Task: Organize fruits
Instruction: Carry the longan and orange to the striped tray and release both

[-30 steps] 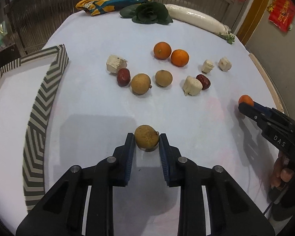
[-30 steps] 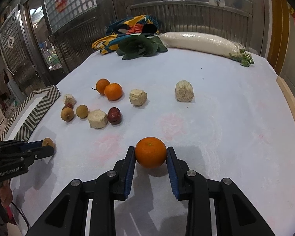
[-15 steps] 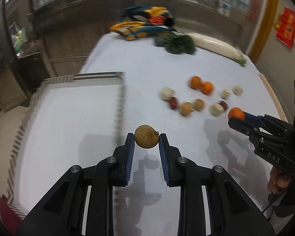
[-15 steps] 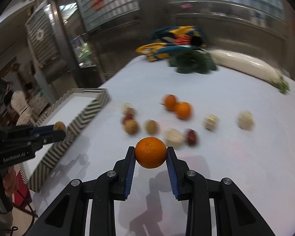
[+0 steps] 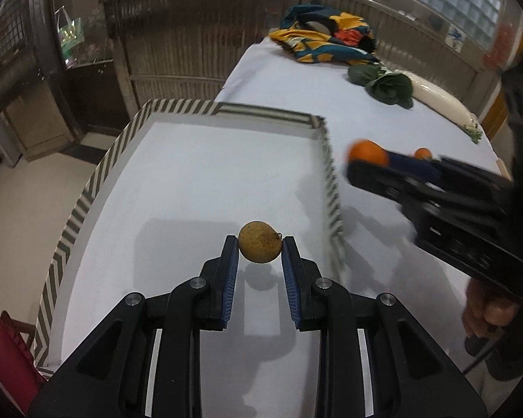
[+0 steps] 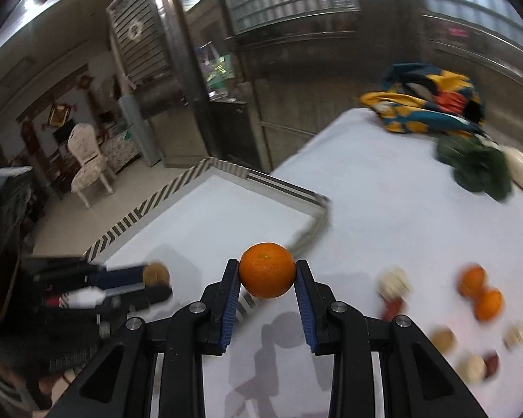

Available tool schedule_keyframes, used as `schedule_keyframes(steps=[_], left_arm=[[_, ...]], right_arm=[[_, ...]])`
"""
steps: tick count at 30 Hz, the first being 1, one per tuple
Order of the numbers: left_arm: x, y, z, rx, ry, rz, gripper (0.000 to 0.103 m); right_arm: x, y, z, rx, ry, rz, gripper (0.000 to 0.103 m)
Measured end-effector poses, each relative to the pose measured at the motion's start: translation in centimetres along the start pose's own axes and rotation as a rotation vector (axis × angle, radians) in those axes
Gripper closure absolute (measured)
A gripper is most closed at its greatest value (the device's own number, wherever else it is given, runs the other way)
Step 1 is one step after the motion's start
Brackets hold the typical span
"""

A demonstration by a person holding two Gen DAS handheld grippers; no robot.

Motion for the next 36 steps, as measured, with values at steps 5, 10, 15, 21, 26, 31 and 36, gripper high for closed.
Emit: schedule_keyframes(steps=[5,10,15,21,26,31,36], left_arm=[[1.0,0.2,1.6,-0.024,-0.007,0.027,0.079],[1.9,1.2,1.9,-0.042,0.028,0.077,0.079],[1.1,1.9,1.3,-0.039,0.071,0.085,0.079],[1.6,1.4,1.3,-0.048,0.037,0.087,0.079],[2.4,1.5,1.5,-0.040,-0.004,0.114,0.078],[2.7,1.6,1.7,-0.051,-0.021,0.133,0.071],[1.2,0.9,1.3,-0.065,-0.034,0.061,0.044]], right_arm=[[5.6,-1.5,1.6,-0.024,-0.044,0.066,0.073],[8.0,-0.3,2.6,-0.076,-0.018,0.129,0.072],[6.5,1.7,2.8,-0.126,0.008,0.191,0.072],[6.3,1.7,2.9,-0.155,0.063,0.183,0.071],[6.8,1.3,3.1,-0.159,0.044,0.196,0.057],[5.5,1.1,2.7,-0.120,0.038,0.160,0.057],[1.8,0.9,2.2,-0.057,0.028,0.069,0.057]])
Point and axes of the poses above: each gripper's, at about its wrist camera, not at the fingertips, and x roughly the way its jaws point, z to its left, y to its underside, the point moved 7 cm from there along x, roughly the way its jaws point
